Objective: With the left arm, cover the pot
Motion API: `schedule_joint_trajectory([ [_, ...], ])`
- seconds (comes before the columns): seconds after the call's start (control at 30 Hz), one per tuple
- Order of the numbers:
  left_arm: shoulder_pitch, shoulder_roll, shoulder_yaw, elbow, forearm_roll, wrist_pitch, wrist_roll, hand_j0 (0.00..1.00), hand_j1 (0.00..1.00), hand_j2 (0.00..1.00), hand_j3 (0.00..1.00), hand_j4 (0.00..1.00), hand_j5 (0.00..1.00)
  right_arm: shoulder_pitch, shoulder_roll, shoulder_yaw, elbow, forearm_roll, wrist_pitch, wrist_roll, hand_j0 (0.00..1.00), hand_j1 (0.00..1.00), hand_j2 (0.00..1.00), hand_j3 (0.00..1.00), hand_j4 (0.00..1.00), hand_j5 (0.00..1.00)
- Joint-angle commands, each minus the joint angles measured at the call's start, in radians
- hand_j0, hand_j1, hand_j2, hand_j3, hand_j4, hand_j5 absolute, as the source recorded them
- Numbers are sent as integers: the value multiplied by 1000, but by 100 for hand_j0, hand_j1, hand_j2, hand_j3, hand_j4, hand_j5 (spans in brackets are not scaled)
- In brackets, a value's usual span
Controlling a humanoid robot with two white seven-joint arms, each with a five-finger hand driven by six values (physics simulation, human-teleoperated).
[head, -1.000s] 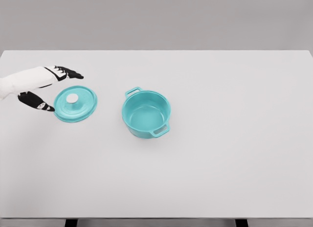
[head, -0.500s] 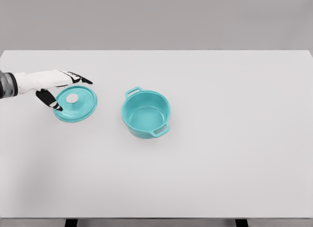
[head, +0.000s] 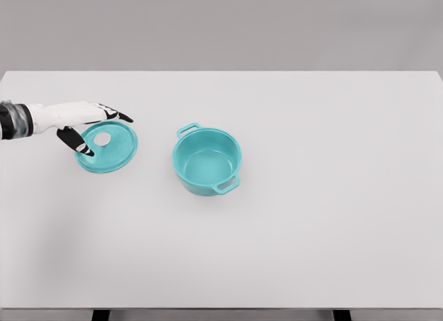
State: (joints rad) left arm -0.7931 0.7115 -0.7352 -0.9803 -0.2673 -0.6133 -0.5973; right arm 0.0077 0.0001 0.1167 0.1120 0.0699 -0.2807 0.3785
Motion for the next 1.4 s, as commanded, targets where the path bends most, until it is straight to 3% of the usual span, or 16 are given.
schedule_joint_trajectory([
  [0.0, 0, -1, 0, 6, 5, 2, 2, 90, 90, 90, 90, 90, 90, 0, 0, 0, 0, 1, -2, 0, 100, 100, 100, 100, 100, 100],
  [0.33, 0, -4, -7, 43, 5, 2, 2, 80, 80, 80, 80, 80, 80, 0, 0, 0, 0, 1, 0, 0, 100, 100, 100, 100, 100, 100],
  [0.87, -5, -3, -7, 34, 8, 2, 5, 80, 80, 80, 80, 80, 80, 0, 0, 0, 0, 1, 0, 0, 100, 100, 100, 100, 100, 100],
  [0.93, -5, -3, -7, 34, 8, 2, 5, 76, 76, 76, 76, 76, 76, 0, 0, 0, 0, 1, 0, 0, 100, 100, 100, 100, 100, 100],
  [1.2, -2, -1, -24, 43, 7, 2, 5, 73, 73, 73, 73, 73, 73, 0, 0, 0, 0, 1, -2, 0, 100, 100, 100, 100, 100, 100],
  [1.3, 0, -1, -29, 43, 8, 2, 5, 64, 64, 64, 64, 64, 64, 0, 0, 0, 0, 1, -2, 0, 100, 100, 100, 100, 100, 100],
  [1.37, 2, -1, -30, 45, 7, 2, 5, 64, 64, 64, 64, 64, 64, 0, 0, 0, 0, 1, 0, 0, 100, 100, 100, 100, 100, 100],
])
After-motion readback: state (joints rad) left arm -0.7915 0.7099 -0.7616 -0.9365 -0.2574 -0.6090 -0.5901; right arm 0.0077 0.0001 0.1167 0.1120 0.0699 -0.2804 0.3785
